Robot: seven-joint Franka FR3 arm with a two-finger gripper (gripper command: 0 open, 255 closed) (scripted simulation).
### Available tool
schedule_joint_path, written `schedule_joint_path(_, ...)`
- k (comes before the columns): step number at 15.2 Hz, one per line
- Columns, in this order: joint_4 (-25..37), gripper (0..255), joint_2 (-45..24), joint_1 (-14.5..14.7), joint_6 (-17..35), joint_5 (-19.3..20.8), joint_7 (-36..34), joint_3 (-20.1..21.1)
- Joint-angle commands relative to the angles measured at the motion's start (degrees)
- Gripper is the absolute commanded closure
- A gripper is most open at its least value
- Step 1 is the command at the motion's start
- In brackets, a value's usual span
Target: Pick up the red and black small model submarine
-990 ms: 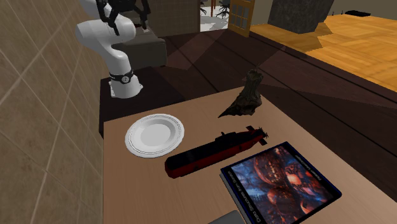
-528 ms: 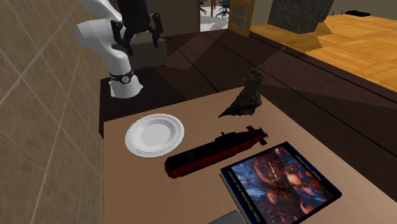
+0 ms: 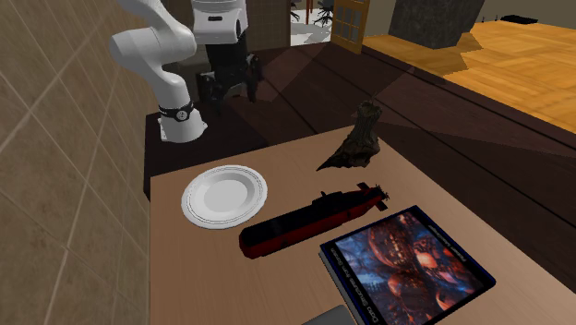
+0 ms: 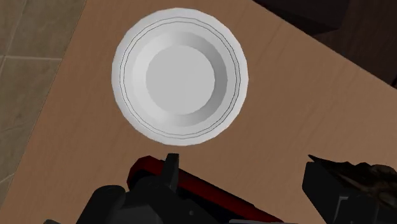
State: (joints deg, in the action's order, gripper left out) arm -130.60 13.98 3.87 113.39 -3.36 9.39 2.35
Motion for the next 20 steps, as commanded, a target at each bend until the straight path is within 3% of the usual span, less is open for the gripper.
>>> schedule_joint_path(1, 2.66, 0, -4.51, 0.63, 1.79, 0.14, 0.92, 0.57)
schedule_joint_path(11, 19.48, 0, -26.9, 2.76, 6.8, 2.5, 6.0, 2.53)
schedule_joint_path(20, 40.86, 0, -47.45, 5.77, 5.37, 5.92, 9.66, 4.02)
